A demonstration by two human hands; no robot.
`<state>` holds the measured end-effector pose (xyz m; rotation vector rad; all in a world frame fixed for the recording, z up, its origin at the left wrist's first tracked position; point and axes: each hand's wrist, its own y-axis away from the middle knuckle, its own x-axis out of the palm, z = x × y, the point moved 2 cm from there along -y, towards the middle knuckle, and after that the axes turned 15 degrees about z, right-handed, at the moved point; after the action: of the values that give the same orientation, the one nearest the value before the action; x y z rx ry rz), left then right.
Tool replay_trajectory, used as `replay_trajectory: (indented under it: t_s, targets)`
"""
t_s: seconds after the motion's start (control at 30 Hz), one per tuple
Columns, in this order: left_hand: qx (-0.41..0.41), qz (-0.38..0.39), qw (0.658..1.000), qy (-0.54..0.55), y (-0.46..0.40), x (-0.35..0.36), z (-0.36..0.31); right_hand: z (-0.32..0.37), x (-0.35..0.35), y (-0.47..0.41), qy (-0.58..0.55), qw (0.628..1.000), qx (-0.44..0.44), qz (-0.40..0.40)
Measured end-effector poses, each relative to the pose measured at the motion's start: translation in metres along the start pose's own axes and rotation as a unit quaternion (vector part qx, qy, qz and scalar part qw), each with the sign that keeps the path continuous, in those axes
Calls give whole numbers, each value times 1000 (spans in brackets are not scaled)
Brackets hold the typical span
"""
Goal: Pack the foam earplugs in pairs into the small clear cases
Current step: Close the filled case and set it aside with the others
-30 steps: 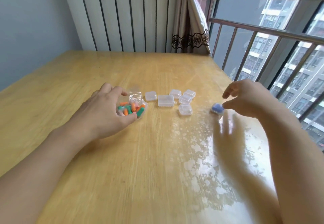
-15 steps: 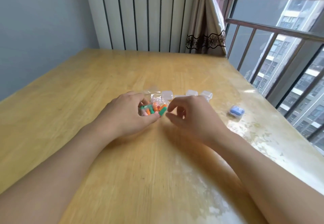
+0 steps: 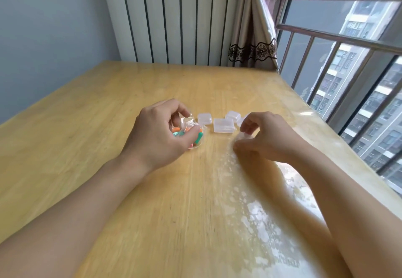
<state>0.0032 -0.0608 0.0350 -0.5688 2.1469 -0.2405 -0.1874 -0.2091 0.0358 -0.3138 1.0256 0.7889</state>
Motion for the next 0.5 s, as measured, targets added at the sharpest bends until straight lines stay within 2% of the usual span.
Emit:
replay_trajectory:
  t_s: [0.07, 0.13, 0.17, 0.23, 0.37, 0.5]
  targets:
    - [11, 11, 997, 78, 3, 3, -8, 13, 2, 6, -187, 981, -48, 34]
    - [-2, 44, 983, 178, 8, 8, -16, 32, 7, 12, -418, 894, -111, 119]
    - [-2, 55, 978, 201, 10, 10, -19, 39, 11, 15, -478, 855, -126, 158]
    - [11, 57, 978, 199, 12, 12, -23, 47, 17, 17, -512, 827, -121, 200]
    - [5, 84, 971, 224, 12, 12, -24, 41, 18, 17, -507, 827, -80, 231]
    - [-29, 103, 963, 249, 14, 13, -26, 38, 15, 16, -503, 836, -83, 204]
